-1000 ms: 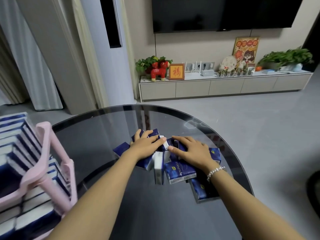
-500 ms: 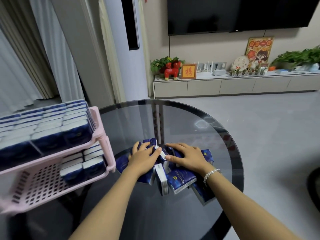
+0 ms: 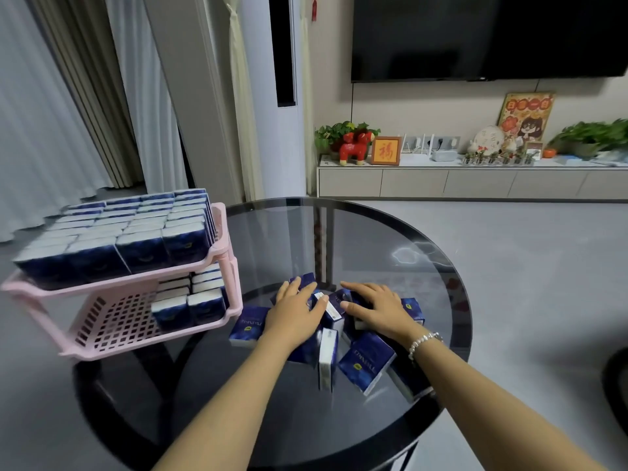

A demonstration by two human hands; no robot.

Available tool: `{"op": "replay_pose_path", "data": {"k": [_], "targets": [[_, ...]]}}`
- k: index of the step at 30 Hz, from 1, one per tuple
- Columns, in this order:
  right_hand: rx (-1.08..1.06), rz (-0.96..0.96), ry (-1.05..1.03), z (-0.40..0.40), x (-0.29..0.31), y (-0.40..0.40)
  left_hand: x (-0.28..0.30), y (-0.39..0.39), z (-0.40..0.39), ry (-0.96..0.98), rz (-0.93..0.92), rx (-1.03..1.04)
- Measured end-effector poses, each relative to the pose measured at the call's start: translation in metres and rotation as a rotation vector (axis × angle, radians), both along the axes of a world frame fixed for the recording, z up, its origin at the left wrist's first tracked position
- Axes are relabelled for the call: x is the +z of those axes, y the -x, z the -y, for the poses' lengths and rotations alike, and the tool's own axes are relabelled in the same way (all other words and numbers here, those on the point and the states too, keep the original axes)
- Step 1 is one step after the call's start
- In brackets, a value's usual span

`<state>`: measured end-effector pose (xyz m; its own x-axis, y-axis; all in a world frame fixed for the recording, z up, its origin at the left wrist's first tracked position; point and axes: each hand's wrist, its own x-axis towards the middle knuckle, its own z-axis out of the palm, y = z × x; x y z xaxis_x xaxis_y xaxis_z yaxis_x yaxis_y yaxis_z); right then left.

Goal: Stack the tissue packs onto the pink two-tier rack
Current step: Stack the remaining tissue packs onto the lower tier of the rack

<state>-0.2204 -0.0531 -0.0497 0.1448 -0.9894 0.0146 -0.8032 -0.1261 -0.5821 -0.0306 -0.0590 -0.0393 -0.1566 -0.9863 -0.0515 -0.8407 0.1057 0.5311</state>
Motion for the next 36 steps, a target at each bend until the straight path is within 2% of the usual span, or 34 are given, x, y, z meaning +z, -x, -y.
{"op": "replay_pose_path", "data": {"k": [6,10,12,19,25,30,33,36], "targets": [[-0.052,0.146,0.031,0.002,0.011,-0.012,0.011,-0.019,-0.016,0.132,0.119,0.067],[0.003,0.095,0.035,0.009,0.023,-0.029,0.013,-0.038,-0.03,0.271,0.037,0.259],[0.01,0.113,0.034,0.015,0.024,-0.039,0.011,-0.047,-0.038,0.281,0.0,0.36],[-0.086,0.043,-0.101,0.051,0.021,-0.068,-0.008,-0.066,-0.048,0.077,0.006,0.632],[-0.107,-0.26,-0.272,0.085,0.026,-0.09,-0.011,-0.081,-0.042,-0.082,-0.056,0.654],[-0.038,-0.228,-0.286,0.096,0.025,-0.103,-0.006,-0.084,-0.046,-0.061,-0.225,0.585],[-0.02,-0.175,-0.275,0.089,0.024,-0.105,-0.002,-0.086,-0.049,-0.004,-0.44,0.551],[-0.04,-0.007,-0.22,0.082,0.027,-0.103,0.006,-0.092,-0.054,0.065,-0.657,0.532]]}}
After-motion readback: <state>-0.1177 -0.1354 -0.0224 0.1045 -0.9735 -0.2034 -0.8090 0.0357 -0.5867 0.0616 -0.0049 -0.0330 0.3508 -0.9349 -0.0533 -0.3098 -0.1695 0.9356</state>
